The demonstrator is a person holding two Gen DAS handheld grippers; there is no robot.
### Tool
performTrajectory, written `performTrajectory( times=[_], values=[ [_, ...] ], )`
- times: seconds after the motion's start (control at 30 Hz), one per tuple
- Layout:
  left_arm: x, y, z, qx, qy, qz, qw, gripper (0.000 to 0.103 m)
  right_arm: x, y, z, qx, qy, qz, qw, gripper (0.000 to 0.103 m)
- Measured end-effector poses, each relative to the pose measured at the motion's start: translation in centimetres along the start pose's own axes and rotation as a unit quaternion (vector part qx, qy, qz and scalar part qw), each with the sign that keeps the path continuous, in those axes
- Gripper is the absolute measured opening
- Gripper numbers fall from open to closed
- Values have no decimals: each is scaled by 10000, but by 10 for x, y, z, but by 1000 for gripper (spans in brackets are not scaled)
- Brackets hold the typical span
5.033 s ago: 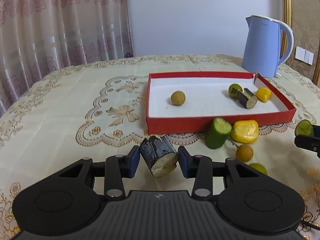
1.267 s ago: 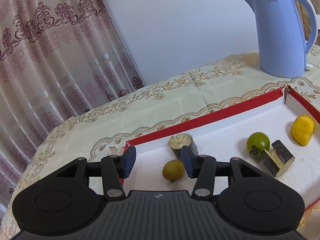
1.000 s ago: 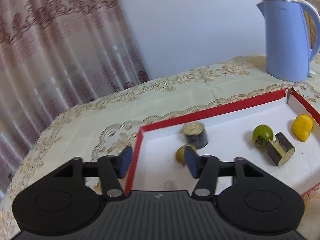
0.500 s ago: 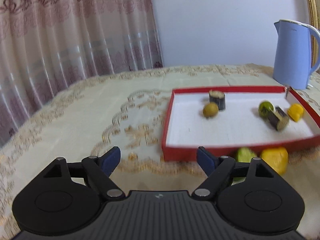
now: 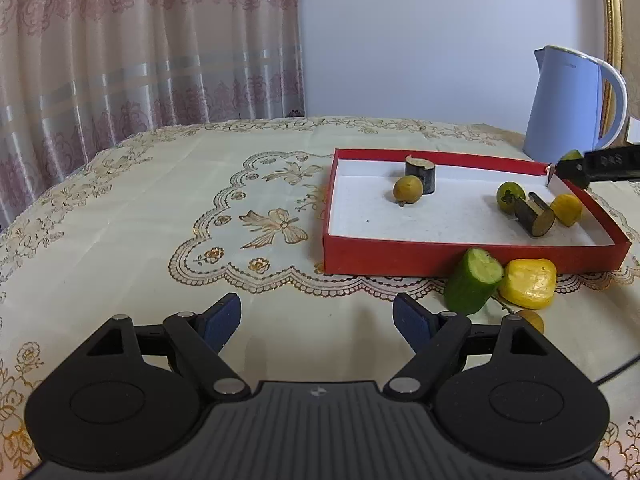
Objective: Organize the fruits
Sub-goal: 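Carry the green pepper chunk into the tray and open the right gripper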
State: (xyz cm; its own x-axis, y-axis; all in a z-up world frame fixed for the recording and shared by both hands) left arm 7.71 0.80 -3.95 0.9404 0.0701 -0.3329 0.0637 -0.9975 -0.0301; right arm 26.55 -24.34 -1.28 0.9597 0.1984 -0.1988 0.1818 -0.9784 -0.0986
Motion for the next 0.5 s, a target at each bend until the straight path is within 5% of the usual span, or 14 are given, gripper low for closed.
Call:
performTrajectory(
  times=[0.27,0.33,0.5],
  values=[
    [2,-2,4,-85,-5,38,10000,83,35,11,14,353,-411,272,9982,41],
    [2,-2,5,-71,18,55,10000,83,29,12,14,368,-326,303,9983,54],
    [1,-1,5,-125,71,188,9997,83,-19,4,-2,115,172,252,9995,56]
  ],
)
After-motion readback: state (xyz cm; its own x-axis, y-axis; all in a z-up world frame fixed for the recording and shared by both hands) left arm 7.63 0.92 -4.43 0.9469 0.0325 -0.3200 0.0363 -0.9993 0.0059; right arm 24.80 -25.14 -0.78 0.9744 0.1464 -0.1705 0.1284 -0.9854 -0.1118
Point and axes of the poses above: each gripper's, at about its wrist camera, not at the fingertips, and x roughly the way its jaws point, y to its right, z to its underside, the point moved 8 cm from there along x, roughly the way its jaws point, and after that the axes turned 15 degrees about y, right-handed, at the moved point
